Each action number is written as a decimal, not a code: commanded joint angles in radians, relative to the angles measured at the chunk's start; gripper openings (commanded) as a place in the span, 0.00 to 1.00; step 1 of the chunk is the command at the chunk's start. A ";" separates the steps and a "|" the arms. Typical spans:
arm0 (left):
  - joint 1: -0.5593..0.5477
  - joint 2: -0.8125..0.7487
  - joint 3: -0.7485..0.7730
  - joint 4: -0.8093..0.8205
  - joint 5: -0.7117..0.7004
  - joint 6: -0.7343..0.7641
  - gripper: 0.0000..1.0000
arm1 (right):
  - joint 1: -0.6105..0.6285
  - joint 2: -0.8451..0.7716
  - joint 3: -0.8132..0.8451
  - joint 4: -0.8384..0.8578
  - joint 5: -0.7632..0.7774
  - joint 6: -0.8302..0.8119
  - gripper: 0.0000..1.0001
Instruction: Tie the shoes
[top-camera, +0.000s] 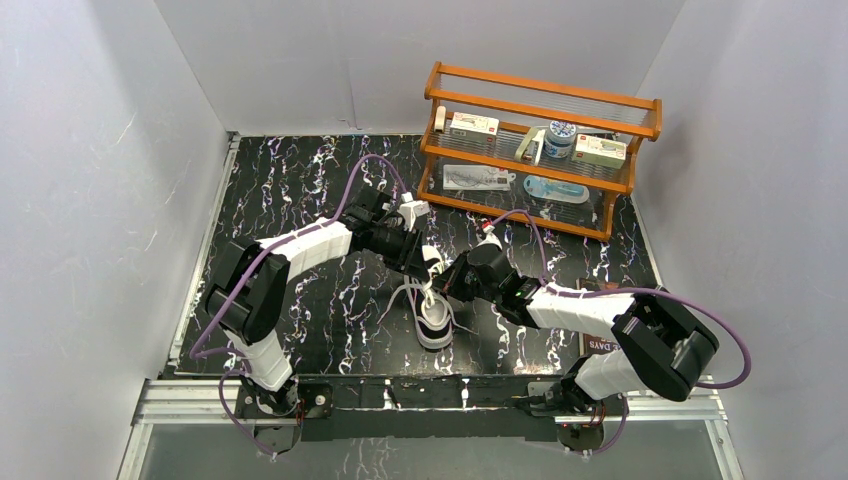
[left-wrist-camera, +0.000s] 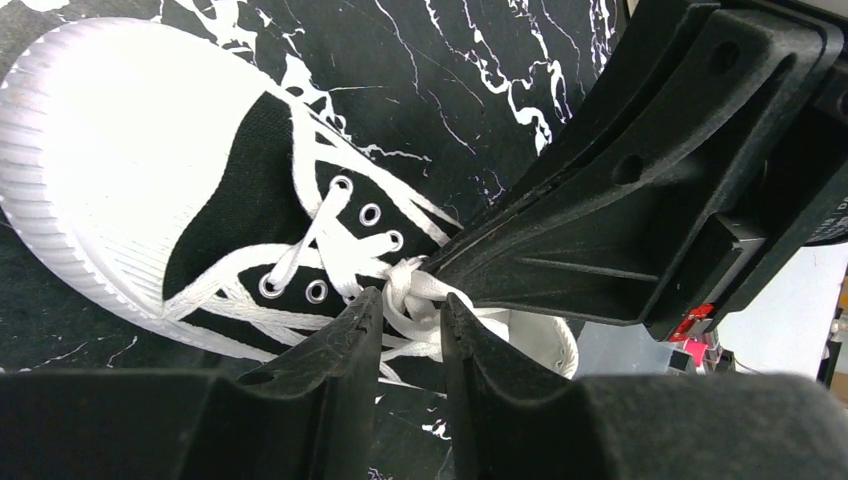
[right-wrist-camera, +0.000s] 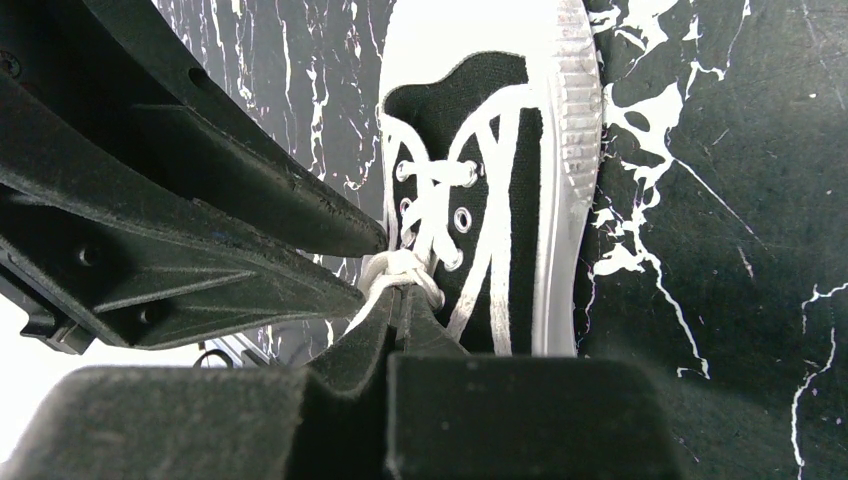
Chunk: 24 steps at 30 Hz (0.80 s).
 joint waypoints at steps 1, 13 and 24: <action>-0.009 -0.018 0.010 -0.017 0.054 0.019 0.27 | -0.003 0.003 0.026 0.033 0.016 -0.014 0.00; -0.025 -0.001 0.014 -0.041 0.030 0.040 0.20 | -0.003 -0.002 0.027 0.033 0.020 -0.011 0.00; -0.038 0.005 0.010 -0.051 0.027 0.057 0.27 | -0.003 0.002 0.034 0.033 0.017 -0.016 0.00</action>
